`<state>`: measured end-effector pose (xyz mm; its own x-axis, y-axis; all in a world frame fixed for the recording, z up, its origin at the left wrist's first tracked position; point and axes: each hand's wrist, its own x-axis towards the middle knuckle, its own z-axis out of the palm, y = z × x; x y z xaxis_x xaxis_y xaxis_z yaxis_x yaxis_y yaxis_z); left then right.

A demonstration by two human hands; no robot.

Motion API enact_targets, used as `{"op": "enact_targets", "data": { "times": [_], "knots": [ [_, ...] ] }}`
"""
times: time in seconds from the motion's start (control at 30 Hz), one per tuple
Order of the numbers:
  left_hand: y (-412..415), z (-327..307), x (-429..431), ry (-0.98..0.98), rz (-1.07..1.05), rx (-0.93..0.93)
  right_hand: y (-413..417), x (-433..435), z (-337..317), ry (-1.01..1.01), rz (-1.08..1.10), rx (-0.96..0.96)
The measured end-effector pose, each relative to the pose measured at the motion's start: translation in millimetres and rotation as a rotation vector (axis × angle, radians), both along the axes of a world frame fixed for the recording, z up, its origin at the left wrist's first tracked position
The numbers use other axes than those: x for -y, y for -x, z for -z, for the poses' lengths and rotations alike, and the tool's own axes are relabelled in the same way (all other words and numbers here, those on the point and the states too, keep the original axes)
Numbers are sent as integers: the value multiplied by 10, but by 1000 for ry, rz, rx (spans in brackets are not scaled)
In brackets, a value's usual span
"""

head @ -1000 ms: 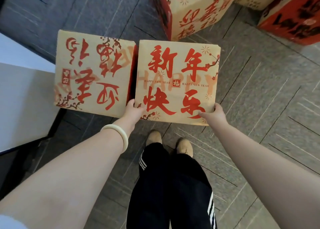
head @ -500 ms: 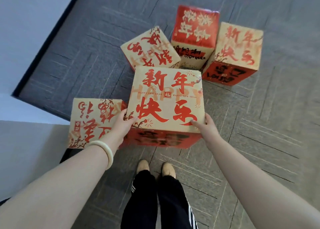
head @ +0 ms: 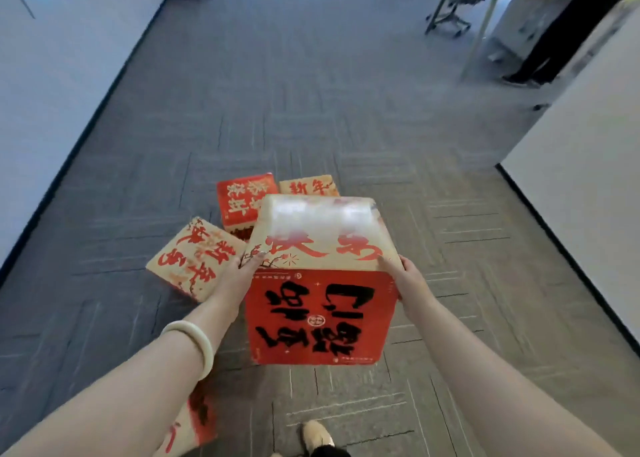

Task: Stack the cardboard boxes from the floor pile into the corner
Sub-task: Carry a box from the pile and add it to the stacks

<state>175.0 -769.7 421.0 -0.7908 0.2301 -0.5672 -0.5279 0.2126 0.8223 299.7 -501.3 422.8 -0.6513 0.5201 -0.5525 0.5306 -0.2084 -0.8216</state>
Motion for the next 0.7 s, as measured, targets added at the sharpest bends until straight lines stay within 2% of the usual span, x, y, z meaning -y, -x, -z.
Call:
{"op": "enact_targets", "data": {
  "times": [0.1,0.17,0.33,0.4,0.7],
  "knots": [
    [-162,-430,-373,17,131,-90,-556,-178,-414,-20,142,-71],
    [-321,-646,-699,-3,205,-86,-1007,-317,-644,-17,258,-102],
    [-1258,-1276,-1665,-108,478,-77,-2459,-666,-1148,-30,579,-151],
    [-1557,-1372,-1924,-106,533,-113,-2887,-729,-1277,-66,634,-141],
    [-4442,-1964,-3349,-178,964,-246,-6096,-948,-1882,-192,1028,-169]
  ]
}}
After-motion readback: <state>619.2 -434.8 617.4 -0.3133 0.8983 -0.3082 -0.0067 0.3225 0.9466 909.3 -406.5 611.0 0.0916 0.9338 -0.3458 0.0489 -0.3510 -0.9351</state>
